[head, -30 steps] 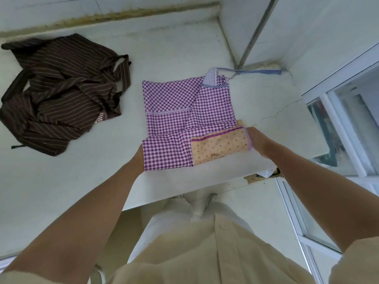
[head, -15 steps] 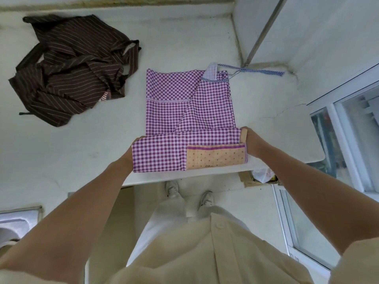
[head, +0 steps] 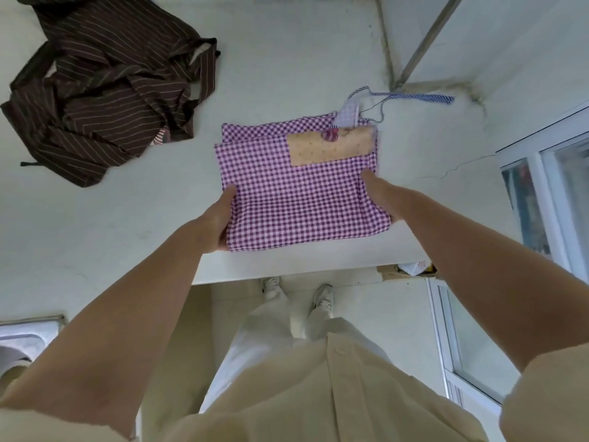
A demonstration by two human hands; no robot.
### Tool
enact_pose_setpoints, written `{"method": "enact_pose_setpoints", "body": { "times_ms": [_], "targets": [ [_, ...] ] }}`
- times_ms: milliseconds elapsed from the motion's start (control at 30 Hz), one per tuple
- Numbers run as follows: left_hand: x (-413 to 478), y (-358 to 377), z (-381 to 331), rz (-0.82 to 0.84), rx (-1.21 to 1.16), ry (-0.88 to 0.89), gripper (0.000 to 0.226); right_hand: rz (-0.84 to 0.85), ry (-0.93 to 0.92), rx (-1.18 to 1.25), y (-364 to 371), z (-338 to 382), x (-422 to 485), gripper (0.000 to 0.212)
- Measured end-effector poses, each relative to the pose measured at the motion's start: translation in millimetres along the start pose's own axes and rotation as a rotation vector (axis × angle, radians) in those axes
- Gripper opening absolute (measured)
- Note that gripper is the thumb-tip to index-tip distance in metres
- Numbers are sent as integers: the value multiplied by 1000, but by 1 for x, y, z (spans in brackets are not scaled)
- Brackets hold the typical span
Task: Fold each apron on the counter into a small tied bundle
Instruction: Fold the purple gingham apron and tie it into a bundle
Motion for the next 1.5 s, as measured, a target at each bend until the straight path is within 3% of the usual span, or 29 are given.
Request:
{"method": "enact_pose_setpoints", "body": {
  "times_ms": [67, 200, 300, 433, 500, 600, 800, 867, 967, 1067, 1133, 1267, 1400, 1500],
  "targets": [
    [-5, -4, 0, 48, 41, 26, 72, 65, 39, 6, -1, -1, -17, 75],
    [-17, 4, 6, 36, 240, 220, 72, 91, -116, -82, -5, -11, -38, 66],
    [-25, 8, 8, -57, 255, 430, 51, -159, -339, -217, -4, -22, -29, 34],
    [-35, 19, 12, -58, 181, 607, 42, -450, -551, -116, -3, -32, -23, 27],
    [-38, 23, 16, -56, 192, 647, 42, -348, -516, 40, 4, -29, -26, 16],
    [-39, 24, 19, -68, 236, 662, 48, 1, -369, 348, 10, -19, -40, 29],
    [-37, 21, 19, -95, 263, 663, 55, -145, -453, 300, -7, -10, -38, 23],
    [-34, 16, 17, -172, 268, 651, 66, -142, -458, 180, -9, -11, -34, 28],
    [-32, 9, 7, -486, 341, 689, 63, -141, -402, 41, -5, -13, -30, 36],
    [-25, 6, -10, -762, 646, 894, 51, -120, -390, 115, -1, -11, -30, 40],
    [-17, 13, -30, -712, 852, 1059, 39, -100, -405, 177, -1, -8, -33, 40],
    [1, 45, -65, -376, 1081, 1208, 31, -54, -405, 158, -1, -6, -32, 39],
    [27, 77, -89, -198, 1274, 1025, 43, 12, -350, 112, -17, -2, -23, 20],
    [43, 84, -101, -162, 1377, 864, 58, -123, -439, 98, -36, 17, -17, 27]
  ]
}}
Point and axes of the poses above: each hand's wrist, its own x-axis towards the middle knuckle, its own y-axis out of the palm, z = x × y, the point moved 1 cm from there along x, towards the middle knuckle, and after that the axes turned 12 degrees about y, right-handed, at the moved point
